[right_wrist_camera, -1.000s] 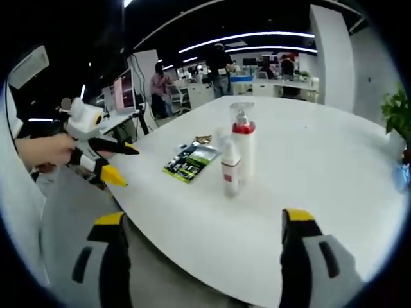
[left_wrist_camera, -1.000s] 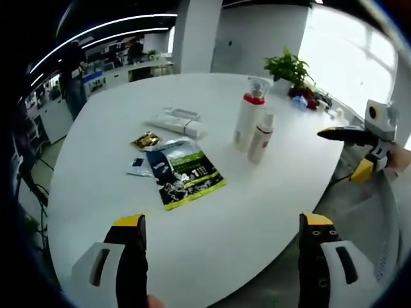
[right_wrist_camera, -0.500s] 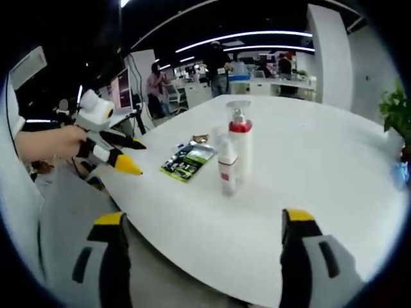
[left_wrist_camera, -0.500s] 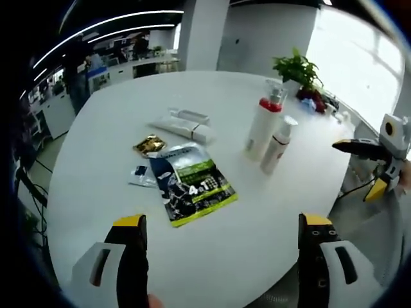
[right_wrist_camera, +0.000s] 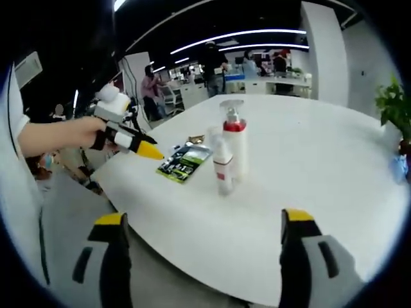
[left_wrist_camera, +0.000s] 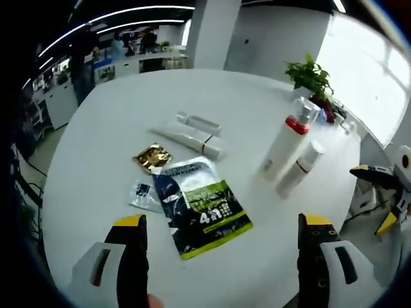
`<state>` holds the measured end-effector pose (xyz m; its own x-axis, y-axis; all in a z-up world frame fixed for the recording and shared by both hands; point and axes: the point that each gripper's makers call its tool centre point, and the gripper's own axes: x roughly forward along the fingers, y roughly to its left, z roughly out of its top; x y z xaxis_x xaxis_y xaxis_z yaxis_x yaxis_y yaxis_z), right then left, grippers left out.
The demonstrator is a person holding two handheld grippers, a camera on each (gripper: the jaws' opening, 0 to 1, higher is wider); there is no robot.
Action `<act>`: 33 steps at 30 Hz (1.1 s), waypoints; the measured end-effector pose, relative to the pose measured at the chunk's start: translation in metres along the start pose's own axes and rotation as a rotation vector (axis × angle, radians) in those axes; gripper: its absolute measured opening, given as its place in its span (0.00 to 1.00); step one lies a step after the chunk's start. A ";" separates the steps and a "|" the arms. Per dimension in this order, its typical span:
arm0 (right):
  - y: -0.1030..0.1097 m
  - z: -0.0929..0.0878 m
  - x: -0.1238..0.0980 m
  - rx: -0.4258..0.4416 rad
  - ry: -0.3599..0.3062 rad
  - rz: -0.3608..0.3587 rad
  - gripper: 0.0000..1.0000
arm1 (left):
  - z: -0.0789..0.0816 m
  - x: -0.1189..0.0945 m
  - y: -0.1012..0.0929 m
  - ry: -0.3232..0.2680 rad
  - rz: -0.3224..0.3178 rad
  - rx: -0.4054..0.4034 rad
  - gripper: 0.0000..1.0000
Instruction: Arrange the skincare products in the storage area until every visible bottle or jar stands upright without overlapping.
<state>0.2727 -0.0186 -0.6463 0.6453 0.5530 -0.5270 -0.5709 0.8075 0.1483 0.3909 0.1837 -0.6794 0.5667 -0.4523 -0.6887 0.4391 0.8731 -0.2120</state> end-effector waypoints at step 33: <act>-0.015 0.001 -0.001 0.085 -0.010 -0.048 0.98 | 0.079 0.092 0.060 0.085 0.090 -0.151 0.87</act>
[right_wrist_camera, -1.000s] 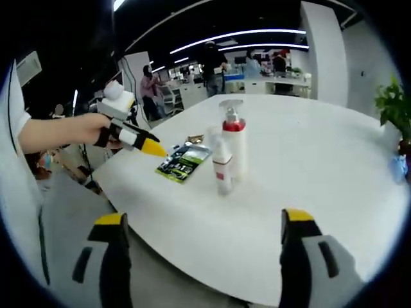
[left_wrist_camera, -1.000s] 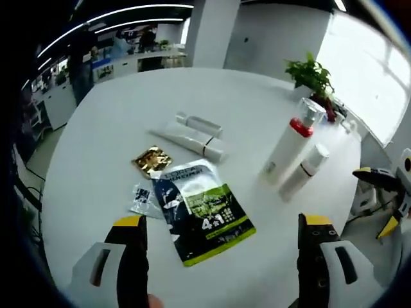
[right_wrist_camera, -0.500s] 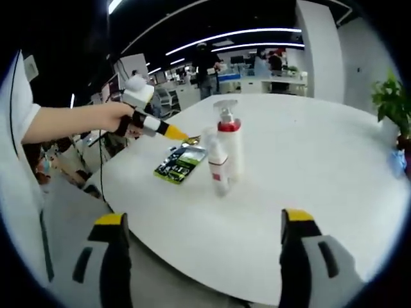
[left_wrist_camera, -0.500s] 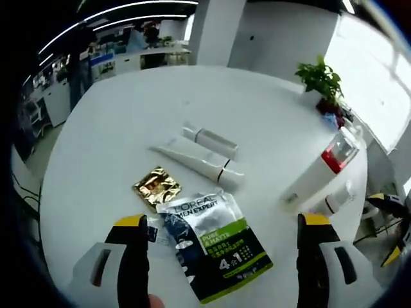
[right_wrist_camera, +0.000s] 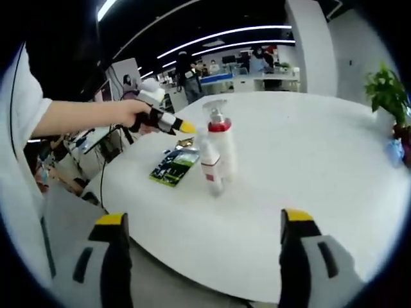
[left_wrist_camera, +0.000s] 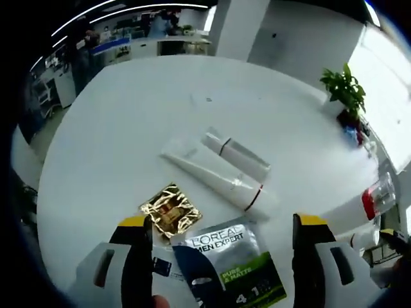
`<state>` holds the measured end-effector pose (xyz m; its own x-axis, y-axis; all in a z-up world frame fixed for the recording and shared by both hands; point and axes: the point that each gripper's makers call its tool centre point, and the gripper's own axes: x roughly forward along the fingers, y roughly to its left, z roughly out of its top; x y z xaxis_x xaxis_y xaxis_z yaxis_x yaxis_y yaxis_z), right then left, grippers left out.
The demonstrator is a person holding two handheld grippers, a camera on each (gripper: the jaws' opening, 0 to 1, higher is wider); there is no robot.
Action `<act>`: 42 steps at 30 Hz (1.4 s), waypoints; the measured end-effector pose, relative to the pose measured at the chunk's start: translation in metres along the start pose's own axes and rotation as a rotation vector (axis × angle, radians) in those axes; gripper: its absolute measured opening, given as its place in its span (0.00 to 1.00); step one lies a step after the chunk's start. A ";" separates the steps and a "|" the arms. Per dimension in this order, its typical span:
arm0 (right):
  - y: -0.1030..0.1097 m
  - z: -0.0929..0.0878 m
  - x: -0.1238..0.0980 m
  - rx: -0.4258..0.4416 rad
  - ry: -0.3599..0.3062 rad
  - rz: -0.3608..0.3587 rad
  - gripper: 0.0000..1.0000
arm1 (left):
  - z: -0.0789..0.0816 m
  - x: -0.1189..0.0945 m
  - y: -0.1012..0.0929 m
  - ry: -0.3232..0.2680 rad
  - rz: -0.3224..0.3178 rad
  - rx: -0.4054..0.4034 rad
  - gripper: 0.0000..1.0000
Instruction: Arrange the skincare products in the storage area until every visible bottle or jar stands upright without overlapping.
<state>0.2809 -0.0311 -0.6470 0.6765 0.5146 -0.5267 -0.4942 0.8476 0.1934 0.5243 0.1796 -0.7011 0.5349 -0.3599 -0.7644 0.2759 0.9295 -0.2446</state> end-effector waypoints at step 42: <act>-0.016 0.003 -0.002 0.091 -0.029 -0.056 0.96 | 0.028 0.072 0.039 0.089 0.326 -0.054 0.41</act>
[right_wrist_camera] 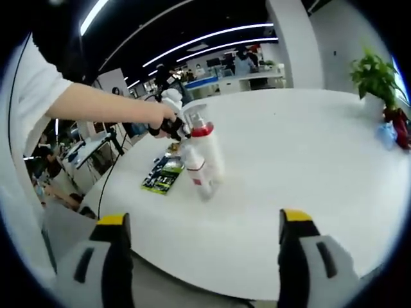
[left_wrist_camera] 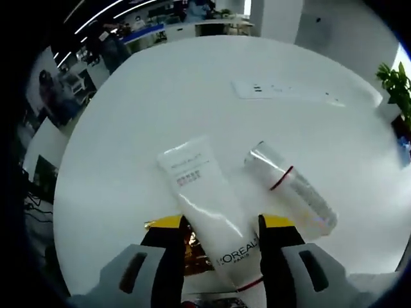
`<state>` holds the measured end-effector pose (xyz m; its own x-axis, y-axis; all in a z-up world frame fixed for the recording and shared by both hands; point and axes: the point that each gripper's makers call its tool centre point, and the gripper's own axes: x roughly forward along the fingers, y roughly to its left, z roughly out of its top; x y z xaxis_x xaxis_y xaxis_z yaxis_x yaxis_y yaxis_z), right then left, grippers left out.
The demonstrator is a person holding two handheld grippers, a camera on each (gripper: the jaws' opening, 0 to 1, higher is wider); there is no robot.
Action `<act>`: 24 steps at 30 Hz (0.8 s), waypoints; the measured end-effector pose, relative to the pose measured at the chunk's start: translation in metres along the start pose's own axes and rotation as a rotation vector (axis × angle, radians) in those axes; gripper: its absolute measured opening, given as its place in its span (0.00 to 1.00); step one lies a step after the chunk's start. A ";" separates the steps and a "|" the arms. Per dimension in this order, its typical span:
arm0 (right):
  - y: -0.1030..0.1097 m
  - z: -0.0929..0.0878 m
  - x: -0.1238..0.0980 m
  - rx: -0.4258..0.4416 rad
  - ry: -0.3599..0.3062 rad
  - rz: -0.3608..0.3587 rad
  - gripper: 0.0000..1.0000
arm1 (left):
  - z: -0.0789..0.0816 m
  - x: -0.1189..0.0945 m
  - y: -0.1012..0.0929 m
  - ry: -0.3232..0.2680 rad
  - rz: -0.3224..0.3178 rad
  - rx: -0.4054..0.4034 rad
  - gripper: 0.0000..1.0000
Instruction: Arrange the skincare products in the storage area until every visible bottle or jar stands upright without overlapping.
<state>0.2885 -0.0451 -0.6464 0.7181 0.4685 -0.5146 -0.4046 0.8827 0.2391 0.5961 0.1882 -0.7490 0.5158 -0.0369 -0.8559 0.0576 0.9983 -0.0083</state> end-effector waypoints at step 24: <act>-0.001 0.004 -0.002 0.020 -0.025 -0.002 0.95 | 0.004 -0.009 0.006 -0.063 -0.073 -0.069 0.33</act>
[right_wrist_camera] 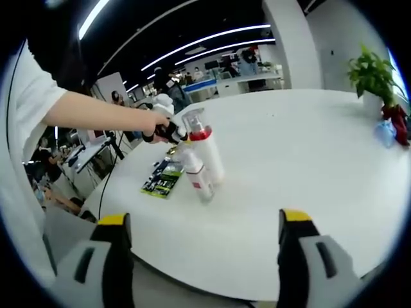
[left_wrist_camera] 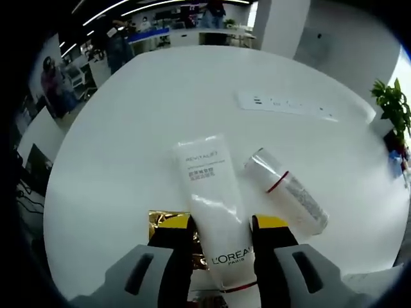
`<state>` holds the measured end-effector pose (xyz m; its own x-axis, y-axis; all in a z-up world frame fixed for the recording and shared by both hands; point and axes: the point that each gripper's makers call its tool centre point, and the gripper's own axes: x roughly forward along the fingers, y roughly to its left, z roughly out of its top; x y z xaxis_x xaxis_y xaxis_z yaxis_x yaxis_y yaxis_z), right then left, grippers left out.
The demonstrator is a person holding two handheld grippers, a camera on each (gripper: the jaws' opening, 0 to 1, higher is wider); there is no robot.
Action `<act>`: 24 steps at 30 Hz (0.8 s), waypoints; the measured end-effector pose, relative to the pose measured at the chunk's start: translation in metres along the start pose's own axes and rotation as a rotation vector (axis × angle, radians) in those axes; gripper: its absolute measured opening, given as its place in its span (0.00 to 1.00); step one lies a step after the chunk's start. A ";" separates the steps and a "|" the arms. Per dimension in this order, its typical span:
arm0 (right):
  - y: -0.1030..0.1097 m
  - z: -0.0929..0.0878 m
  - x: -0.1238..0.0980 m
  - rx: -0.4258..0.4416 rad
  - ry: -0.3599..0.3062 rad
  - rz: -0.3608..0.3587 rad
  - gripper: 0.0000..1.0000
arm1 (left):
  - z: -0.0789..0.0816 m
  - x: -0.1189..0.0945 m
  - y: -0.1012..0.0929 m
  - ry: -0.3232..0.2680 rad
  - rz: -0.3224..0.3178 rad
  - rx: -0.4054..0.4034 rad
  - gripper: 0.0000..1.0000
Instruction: Arrange the skincare products in the storage area until every visible bottle or jar stands upright without overlapping.
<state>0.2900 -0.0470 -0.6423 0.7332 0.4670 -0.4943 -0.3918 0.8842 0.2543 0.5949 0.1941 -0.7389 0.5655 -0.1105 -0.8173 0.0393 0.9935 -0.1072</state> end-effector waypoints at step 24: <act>0.003 0.006 -0.002 -0.016 -0.029 0.011 0.95 | 0.015 -0.040 -0.009 -0.101 -0.092 0.060 0.31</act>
<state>0.2904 -0.0457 -0.6358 0.7447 0.4771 -0.4667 -0.4086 0.8788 0.2464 0.5838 0.1902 -0.6968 0.6371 -0.2010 -0.7441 0.1427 0.9795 -0.1424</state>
